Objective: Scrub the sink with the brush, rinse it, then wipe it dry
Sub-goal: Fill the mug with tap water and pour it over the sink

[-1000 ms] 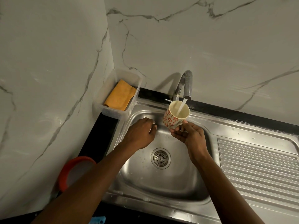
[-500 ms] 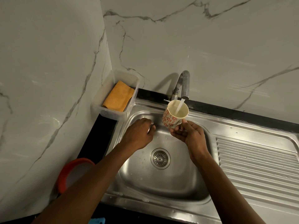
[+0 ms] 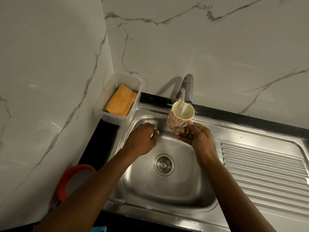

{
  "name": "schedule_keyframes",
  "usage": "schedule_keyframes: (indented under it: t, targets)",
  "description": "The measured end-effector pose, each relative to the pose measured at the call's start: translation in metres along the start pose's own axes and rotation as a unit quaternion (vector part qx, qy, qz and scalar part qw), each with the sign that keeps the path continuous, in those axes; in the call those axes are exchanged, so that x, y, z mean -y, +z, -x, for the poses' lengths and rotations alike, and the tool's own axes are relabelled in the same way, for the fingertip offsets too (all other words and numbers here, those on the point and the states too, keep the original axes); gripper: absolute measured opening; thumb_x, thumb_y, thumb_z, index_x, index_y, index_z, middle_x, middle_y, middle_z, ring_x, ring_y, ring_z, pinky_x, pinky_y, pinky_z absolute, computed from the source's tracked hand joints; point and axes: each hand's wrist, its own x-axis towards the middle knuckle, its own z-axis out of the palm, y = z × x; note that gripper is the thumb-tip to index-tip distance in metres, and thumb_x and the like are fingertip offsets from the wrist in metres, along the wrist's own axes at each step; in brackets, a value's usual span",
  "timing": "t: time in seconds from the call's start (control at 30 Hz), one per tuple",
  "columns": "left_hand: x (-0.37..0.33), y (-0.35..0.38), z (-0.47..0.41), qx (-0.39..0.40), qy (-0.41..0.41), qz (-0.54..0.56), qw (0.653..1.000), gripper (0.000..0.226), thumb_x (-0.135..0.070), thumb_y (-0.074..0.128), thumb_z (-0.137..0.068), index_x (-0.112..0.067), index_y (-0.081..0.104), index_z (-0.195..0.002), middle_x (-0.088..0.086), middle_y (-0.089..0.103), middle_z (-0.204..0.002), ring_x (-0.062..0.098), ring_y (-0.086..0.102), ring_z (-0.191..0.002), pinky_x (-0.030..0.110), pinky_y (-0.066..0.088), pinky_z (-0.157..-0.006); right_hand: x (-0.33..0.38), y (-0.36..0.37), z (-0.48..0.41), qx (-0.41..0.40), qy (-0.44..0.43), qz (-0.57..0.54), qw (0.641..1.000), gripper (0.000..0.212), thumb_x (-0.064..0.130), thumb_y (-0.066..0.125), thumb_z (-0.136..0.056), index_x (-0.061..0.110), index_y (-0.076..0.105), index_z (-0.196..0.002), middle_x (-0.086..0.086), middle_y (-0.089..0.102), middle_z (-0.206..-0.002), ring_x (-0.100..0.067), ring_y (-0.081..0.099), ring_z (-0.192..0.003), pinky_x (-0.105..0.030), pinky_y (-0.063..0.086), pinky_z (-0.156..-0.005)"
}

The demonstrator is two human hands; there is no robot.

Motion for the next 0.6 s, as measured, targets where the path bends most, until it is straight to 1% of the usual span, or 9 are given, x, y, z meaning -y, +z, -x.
schedule_keyframes:
  t: [0.17,0.3,0.37,0.43,0.5,0.6]
  targets:
    - [0.001,0.001,0.001,-0.001,0.001,-0.004,1.000,0.035,-0.036,0.050,-0.105,-0.014,0.067,-0.126,0.003,0.069,-0.126,0.025,0.063,-0.117,0.038,0.053,-0.094,0.003,0.000,0.000,0.001,-0.001,-0.007,1.000,0.038,0.026,0.049,-0.110,-0.001,0.066,-0.090,-0.022,0.075,-0.092,-0.040,0.075,-0.099,-0.051,0.060,-0.095]
    - [0.003,0.002,0.004,0.002,0.002,-0.003,1.000,0.034,-0.036,0.049,-0.105,-0.015,0.067,-0.126,0.004,0.068,-0.127,0.024,0.063,-0.116,0.038,0.053,-0.092,0.003,-0.001,0.001,-0.005,-0.005,0.000,1.000,0.038,0.025,0.049,-0.110,-0.003,0.066,-0.091,-0.022,0.075,-0.092,-0.040,0.075,-0.098,-0.051,0.060,-0.094]
    - [0.007,0.005,0.005,0.005,0.005,-0.008,1.000,0.036,-0.036,0.048,-0.105,-0.016,0.065,-0.130,0.002,0.067,-0.131,0.022,0.061,-0.119,0.037,0.053,-0.091,0.001,-0.002,0.004,-0.003,-0.003,-0.004,1.000,0.038,0.025,0.050,-0.109,-0.002,0.066,-0.089,-0.022,0.075,-0.090,-0.040,0.075,-0.098,-0.049,0.061,-0.092]
    - [0.014,0.008,0.006,0.017,0.007,-0.024,1.000,0.039,-0.037,0.047,-0.106,-0.016,0.061,-0.136,0.002,0.062,-0.138,0.022,0.058,-0.126,0.036,0.051,-0.093,-0.003,-0.003,0.008,0.004,0.002,-0.005,1.000,0.038,0.025,0.049,-0.109,0.001,0.066,-0.085,-0.020,0.074,-0.088,-0.041,0.074,-0.097,-0.047,0.061,-0.090]
    - [0.024,0.013,0.007,0.034,0.012,-0.050,0.998,0.045,-0.036,0.046,-0.106,-0.014,0.054,-0.144,0.006,0.055,-0.148,0.024,0.050,-0.137,0.037,0.047,-0.103,-0.014,-0.003,0.013,0.010,0.015,0.006,1.000,0.037,0.024,0.049,-0.110,0.003,0.067,-0.085,-0.019,0.075,-0.089,-0.039,0.074,-0.095,-0.045,0.062,-0.089]
    - [0.046,0.024,0.006,0.061,0.028,-0.118,0.991,0.055,-0.037,0.046,-0.105,-0.012,0.042,-0.153,0.012,0.037,-0.163,0.030,0.030,-0.153,0.043,0.028,-0.124,-0.039,-0.001,0.019,-0.005,0.066,0.034,0.997,0.033,0.023,0.051,-0.109,0.001,0.069,-0.092,-0.017,0.078,-0.095,-0.035,0.077,-0.093,-0.045,0.063,-0.085]
